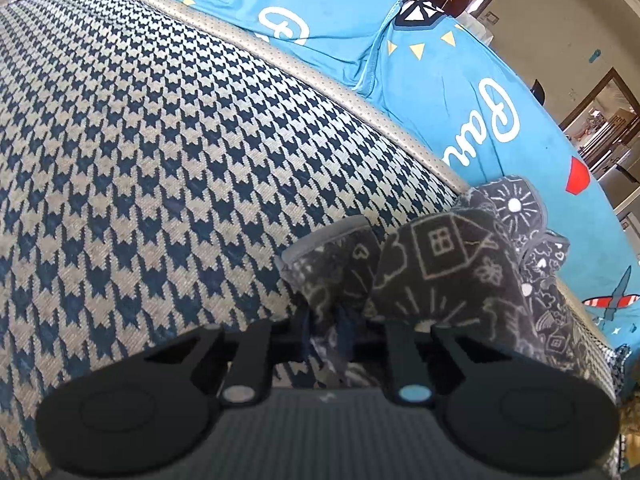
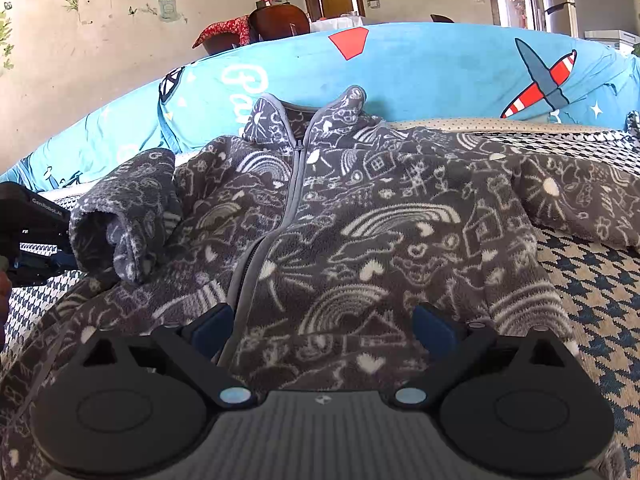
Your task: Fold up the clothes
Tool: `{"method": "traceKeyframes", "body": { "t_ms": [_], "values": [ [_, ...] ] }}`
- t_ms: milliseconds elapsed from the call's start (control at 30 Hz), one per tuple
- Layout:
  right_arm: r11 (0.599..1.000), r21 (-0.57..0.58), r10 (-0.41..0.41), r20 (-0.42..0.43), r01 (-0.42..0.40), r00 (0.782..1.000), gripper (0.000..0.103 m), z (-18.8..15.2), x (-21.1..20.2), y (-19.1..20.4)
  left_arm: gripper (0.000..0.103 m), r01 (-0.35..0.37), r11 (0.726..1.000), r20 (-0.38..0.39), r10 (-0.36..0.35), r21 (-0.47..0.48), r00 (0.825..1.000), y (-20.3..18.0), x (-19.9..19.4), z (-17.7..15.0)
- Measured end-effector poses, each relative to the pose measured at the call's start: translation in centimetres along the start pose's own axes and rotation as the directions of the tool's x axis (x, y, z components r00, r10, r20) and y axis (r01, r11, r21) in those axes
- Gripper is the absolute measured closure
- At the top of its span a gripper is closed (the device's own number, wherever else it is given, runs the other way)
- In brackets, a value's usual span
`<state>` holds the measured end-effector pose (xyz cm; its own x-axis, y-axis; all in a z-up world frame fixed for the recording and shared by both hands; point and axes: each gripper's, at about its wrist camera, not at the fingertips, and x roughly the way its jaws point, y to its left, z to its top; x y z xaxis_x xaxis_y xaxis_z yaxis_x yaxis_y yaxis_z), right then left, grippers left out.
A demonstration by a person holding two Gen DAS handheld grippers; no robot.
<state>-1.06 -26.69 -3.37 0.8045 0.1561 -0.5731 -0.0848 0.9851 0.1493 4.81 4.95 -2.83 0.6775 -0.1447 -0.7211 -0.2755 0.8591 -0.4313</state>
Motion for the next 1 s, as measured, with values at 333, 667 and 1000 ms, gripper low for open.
{"method": "traceKeyframes", "body": {
  "t_ms": [333,667,1000],
  "values": [
    [1.0,-0.001,0.004,0.0,-0.004,1.0,0.004,0.0,0.1,0.0,0.091,-0.342,0.936,0.324,0.3,0.082,0.897,-1.7,-5.3,1.6],
    [1.0,-0.009,-0.001,-0.004,0.0,1.0,0.003,-0.1,0.3,0.1,0.091,-0.507,0.86,0.382,0.451,0.057,0.807,2.0,-8.4,5.6],
    [1.0,-0.007,0.002,-0.004,-0.002,1.0,0.003,-0.1,0.3,0.1,0.066,-0.429,0.898,0.27,0.391,0.096,0.88,4.8,-8.3,8.3]
  ]
}}
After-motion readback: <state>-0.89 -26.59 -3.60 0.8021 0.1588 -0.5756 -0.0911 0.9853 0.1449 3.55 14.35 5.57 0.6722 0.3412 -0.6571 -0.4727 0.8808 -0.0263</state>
